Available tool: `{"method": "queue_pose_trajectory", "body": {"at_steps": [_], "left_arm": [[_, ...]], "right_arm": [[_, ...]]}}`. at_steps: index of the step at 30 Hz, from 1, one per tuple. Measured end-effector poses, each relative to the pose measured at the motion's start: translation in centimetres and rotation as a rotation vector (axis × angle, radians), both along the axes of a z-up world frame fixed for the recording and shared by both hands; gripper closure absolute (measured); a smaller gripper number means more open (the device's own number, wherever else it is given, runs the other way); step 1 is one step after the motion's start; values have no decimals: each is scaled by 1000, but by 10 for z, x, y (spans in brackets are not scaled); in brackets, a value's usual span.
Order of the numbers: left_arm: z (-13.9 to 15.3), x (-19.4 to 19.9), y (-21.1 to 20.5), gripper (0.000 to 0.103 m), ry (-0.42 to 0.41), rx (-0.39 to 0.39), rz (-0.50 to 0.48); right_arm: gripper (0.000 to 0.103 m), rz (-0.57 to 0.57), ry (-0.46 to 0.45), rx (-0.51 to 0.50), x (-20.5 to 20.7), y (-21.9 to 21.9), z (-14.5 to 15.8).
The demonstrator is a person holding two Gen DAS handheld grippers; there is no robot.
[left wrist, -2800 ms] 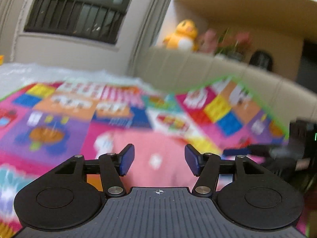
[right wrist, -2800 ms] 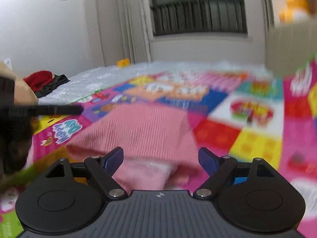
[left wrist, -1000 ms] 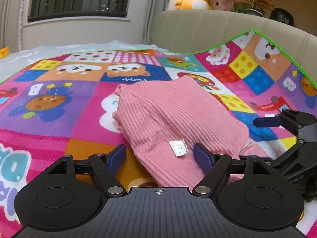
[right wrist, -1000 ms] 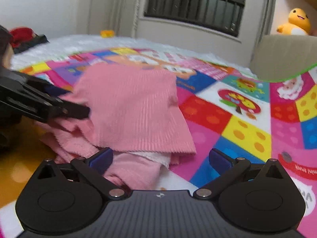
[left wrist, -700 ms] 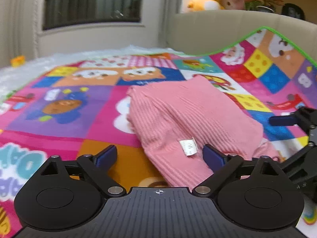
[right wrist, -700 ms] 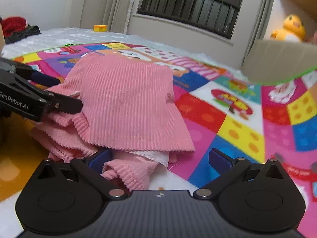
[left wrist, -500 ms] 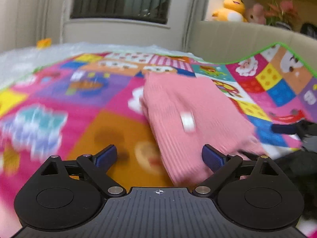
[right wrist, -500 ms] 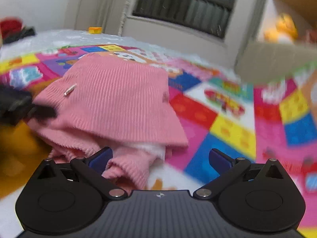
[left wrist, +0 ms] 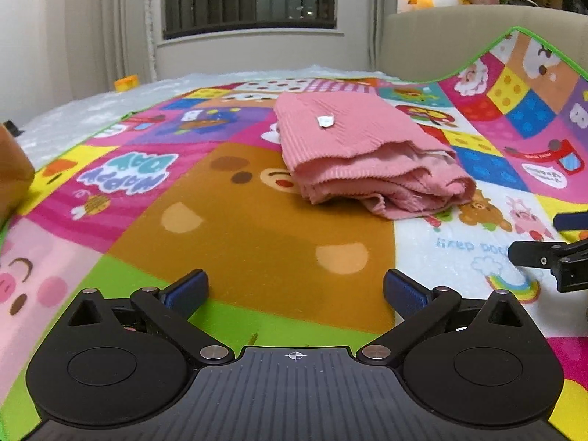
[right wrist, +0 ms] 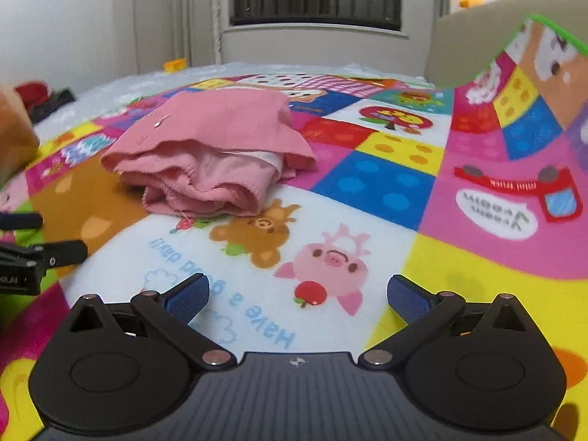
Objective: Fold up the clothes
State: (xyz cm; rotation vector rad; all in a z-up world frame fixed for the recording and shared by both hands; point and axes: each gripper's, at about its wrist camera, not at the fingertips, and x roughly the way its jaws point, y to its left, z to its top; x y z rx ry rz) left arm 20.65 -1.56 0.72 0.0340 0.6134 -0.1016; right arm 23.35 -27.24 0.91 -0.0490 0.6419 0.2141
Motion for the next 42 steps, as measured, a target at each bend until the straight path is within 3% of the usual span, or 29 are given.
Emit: {"method": "queue_pose_trajectory", "body": {"at_steps": [5, 16, 25, 42], "left_arm": [[-4, -3, -4, 0, -33, 15, 39], [-5, -4, -3, 0, -29, 8, 43], [-3, -8, -7, 0, -52, 51, 62], [-3, -8, -3, 0, -57, 25, 63]], "right_arm": [[0, -8, -39, 33, -6, -6, -3], [0, -24, -41, -10, -5, 1, -5], [0, -45, -52, -32, -8, 3, -5], [0, -48, -43, -29, -6, 3, -6]]}}
